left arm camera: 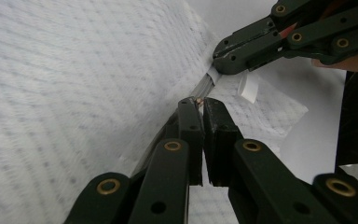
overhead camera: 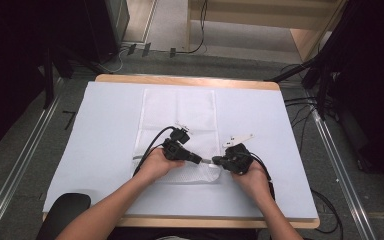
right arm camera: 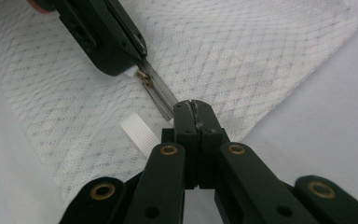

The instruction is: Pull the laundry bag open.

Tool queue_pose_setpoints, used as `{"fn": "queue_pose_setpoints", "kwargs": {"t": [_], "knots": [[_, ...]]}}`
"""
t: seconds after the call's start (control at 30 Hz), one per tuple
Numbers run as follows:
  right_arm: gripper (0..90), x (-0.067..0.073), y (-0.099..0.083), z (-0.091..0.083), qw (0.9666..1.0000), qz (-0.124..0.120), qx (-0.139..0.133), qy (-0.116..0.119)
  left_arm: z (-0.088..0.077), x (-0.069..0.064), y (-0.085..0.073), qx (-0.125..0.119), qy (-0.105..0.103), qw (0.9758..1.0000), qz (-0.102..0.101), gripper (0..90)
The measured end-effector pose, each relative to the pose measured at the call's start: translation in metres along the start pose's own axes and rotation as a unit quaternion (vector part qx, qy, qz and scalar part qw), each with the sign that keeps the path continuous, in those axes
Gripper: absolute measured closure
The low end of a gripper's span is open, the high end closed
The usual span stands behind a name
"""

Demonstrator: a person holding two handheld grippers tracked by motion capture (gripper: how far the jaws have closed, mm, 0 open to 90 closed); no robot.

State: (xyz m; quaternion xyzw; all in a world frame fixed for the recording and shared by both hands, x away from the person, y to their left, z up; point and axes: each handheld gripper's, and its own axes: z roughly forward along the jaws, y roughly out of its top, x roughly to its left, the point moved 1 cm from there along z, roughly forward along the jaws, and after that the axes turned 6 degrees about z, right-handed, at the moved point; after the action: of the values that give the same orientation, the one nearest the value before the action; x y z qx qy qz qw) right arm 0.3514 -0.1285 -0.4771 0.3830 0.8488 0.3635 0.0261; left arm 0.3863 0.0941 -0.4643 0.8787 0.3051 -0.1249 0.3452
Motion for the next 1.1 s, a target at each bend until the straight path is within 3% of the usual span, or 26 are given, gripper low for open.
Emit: {"fn": "queue_pose_setpoints", "kwargs": {"t": [0.63,1.1], "knots": [[90.0,-0.006,-0.001,0.0,0.9997,-0.007,-0.003,0.023,-0.025,0.009,-0.01,-0.012,0.004,0.9997,-0.021,88.3],[90.0,-0.007,0.001,0.0,0.9995,-0.014,0.001,0.028,-0.044,0.01,-0.018,-0.011,0.021,0.9995,-0.02,88.2]]}}
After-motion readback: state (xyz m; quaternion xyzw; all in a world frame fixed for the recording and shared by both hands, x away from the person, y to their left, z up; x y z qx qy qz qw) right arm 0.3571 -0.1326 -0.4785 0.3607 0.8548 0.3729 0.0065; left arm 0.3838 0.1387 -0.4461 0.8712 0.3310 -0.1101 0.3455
